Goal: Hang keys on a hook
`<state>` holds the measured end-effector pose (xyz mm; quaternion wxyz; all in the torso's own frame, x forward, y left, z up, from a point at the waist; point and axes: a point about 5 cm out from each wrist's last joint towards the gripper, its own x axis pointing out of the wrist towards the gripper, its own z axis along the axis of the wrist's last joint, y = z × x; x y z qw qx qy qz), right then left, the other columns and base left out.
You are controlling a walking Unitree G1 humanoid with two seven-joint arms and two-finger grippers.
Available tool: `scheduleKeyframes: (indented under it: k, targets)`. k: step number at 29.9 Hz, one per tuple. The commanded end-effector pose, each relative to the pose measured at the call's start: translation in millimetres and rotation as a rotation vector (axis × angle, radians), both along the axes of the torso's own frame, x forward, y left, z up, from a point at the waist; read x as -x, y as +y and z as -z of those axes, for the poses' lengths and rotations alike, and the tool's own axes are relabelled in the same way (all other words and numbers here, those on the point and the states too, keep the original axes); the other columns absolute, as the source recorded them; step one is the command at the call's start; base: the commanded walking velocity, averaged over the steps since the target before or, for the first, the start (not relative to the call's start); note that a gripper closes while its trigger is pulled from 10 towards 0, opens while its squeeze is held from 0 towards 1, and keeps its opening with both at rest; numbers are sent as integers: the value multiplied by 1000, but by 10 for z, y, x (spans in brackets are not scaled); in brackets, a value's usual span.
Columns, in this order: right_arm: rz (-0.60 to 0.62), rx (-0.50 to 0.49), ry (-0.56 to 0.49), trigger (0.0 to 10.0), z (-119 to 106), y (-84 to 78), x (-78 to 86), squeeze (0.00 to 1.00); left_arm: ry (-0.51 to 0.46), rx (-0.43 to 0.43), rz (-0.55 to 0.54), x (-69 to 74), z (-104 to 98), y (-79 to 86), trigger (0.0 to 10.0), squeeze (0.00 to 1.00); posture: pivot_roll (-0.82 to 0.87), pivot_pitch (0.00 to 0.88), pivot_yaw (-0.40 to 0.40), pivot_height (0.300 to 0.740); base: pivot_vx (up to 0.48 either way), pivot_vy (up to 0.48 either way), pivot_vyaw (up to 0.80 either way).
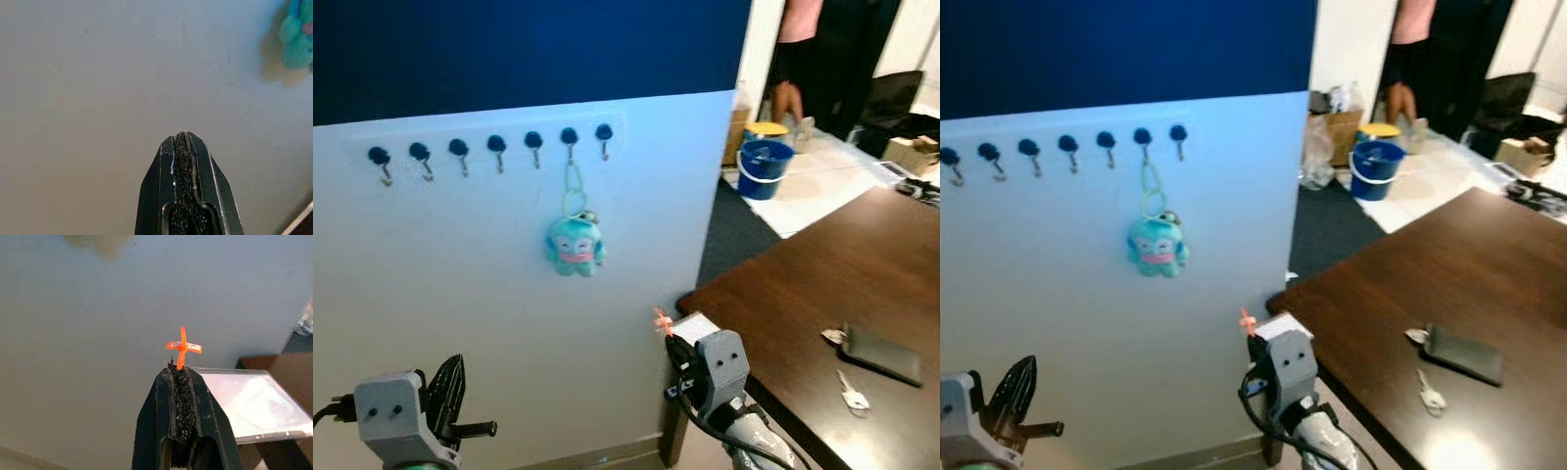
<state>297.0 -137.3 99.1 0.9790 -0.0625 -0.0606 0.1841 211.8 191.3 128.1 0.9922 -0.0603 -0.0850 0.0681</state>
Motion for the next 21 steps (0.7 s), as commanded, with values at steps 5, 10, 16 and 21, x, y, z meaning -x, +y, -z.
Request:
scheduleKeyframes:
  k: [5,10,16,21]
  targets:
    - [-7,-13,0,10000,6,55,-7,0,78,-21,-44,38,131,79,10000,0,-65,24,115,740,0,0,800]
    - [-12,-13,-9,10000,-18,67,-21,0,90,-18,-57,37,149,81,10000,0,-66,28,109,740,0,0,800]
    - [-17,-7,-13,10000,-28,64,-27,0,95,-18,-65,38,159,74,10000,0,-66,32,103,740,0,0,800]
    - [0,-39,9,10000,1,33,-26,0,95,-21,-51,21,158,46,10000,0,-70,32,104,740,0,0,320]
